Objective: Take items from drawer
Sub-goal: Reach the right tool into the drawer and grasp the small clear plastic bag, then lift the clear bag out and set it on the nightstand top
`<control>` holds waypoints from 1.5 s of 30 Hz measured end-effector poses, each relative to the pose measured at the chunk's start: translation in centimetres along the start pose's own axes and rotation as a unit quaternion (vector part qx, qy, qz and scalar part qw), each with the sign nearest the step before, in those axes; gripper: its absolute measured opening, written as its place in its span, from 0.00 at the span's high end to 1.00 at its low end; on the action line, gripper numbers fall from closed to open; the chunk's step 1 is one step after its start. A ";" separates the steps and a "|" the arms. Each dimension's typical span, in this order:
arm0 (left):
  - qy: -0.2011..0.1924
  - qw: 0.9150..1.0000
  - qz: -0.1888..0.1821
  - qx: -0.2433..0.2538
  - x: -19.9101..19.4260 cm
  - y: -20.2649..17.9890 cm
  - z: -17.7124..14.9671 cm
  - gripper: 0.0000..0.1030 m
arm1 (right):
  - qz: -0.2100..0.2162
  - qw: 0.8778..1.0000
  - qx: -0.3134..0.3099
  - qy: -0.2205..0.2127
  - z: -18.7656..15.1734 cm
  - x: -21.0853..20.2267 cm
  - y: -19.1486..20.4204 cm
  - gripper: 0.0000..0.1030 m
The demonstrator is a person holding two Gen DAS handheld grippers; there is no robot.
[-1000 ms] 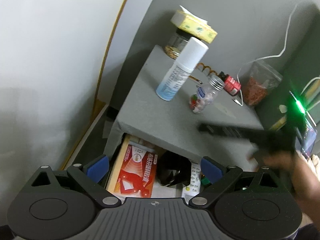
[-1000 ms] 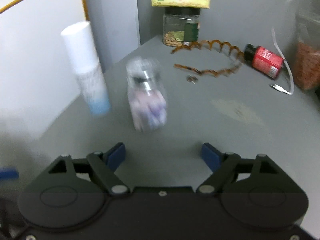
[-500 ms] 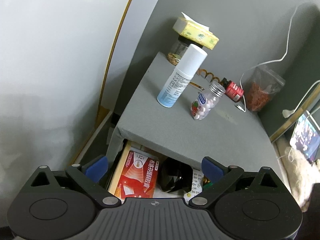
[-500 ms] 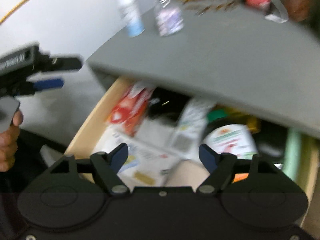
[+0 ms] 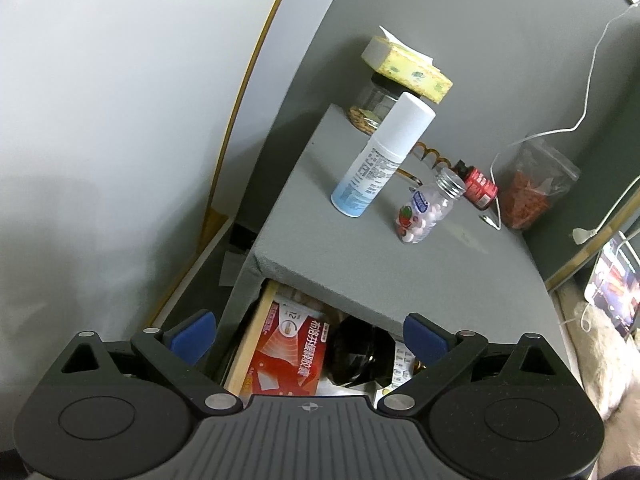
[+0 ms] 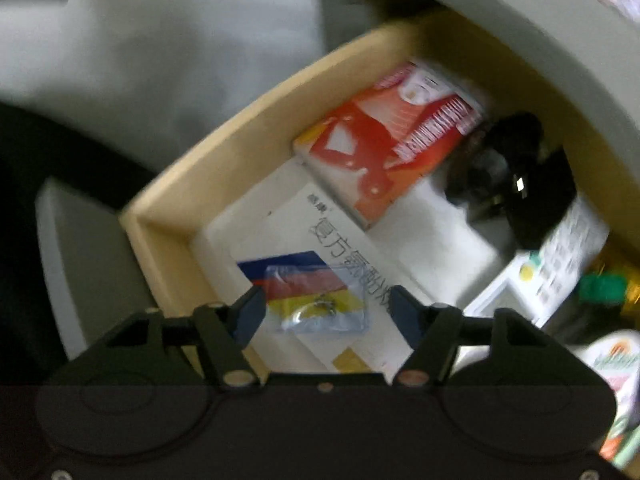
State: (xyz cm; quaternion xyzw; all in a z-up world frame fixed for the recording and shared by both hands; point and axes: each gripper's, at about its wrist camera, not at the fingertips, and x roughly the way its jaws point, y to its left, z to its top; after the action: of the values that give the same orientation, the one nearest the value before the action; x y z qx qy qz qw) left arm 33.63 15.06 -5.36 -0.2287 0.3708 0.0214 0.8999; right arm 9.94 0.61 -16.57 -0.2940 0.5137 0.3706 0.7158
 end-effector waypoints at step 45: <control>0.005 1.000 -0.007 -0.012 0.0 -0.2 -0.1 0.04 | -0.170 0.914 0.306 -0.203 0.4 -13.1 -11.7 0.30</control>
State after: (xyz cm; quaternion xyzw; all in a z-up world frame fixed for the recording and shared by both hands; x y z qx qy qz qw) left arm 33.59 14.89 -5.31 -0.2423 0.3733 0.0185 0.8953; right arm 17.31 -8.55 -3.50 -0.0617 0.3876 0.1201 0.9119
